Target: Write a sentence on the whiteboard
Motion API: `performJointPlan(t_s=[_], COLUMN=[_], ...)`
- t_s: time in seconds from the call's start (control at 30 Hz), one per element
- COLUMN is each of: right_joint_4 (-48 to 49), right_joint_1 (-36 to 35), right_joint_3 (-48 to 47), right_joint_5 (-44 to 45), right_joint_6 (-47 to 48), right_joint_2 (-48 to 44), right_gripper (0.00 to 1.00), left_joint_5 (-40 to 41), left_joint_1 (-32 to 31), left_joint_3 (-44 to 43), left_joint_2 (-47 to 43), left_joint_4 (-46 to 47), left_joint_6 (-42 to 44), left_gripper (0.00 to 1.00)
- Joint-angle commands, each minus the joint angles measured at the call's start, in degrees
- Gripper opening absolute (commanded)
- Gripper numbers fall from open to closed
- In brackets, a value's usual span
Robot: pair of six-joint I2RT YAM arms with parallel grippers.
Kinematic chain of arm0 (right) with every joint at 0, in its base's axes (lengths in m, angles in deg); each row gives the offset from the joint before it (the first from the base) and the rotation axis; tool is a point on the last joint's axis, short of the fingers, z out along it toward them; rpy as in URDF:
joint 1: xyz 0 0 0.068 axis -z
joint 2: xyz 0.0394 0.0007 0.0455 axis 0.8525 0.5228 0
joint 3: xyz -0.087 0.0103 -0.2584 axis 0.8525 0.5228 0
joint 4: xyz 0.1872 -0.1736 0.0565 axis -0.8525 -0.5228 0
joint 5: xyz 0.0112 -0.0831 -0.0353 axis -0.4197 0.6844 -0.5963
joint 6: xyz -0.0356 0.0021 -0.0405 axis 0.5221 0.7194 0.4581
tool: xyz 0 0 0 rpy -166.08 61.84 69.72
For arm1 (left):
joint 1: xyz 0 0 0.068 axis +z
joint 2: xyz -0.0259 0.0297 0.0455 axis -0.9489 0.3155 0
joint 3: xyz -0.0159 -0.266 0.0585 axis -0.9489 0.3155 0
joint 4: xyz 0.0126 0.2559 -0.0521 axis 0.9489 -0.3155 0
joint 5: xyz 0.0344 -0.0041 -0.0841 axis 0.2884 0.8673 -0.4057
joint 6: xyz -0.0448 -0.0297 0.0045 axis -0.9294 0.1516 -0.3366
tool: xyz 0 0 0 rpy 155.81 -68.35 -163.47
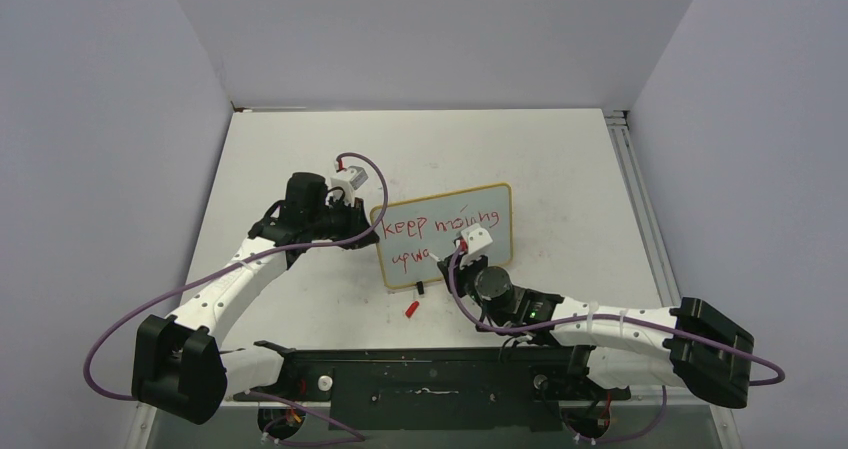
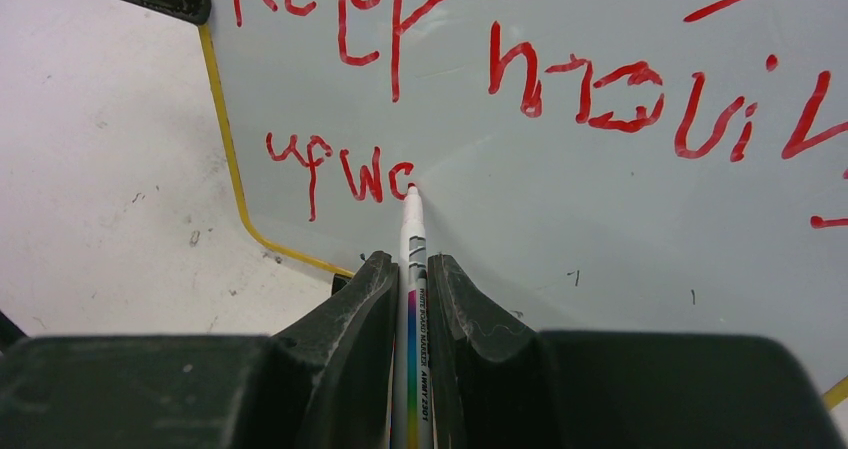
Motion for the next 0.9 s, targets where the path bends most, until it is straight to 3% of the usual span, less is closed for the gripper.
performJointPlan(t_s=[0.0,0.87], right_joint_4=[2.77,-0.40], right_joint_1=[0.39,-0.23], right_joint_3=[-2.82,1.16], right_joint_5=[5.00,6.57], right_joint_6=[2.29,-2.89], right_joint_2=[-0.06,-1.15], right_gripper=[0.05,0.05], left_joint_5=[-0.78,-0.78], left_joint_1=[-0.27,-0.34], left_joint_3=[-1.26,-1.23], left_joint_2=[0.23,0.29], left_joint_4=[0.39,0.47], left_joint_6=[0.35,0.08], left_gripper=[0.00,0.00])
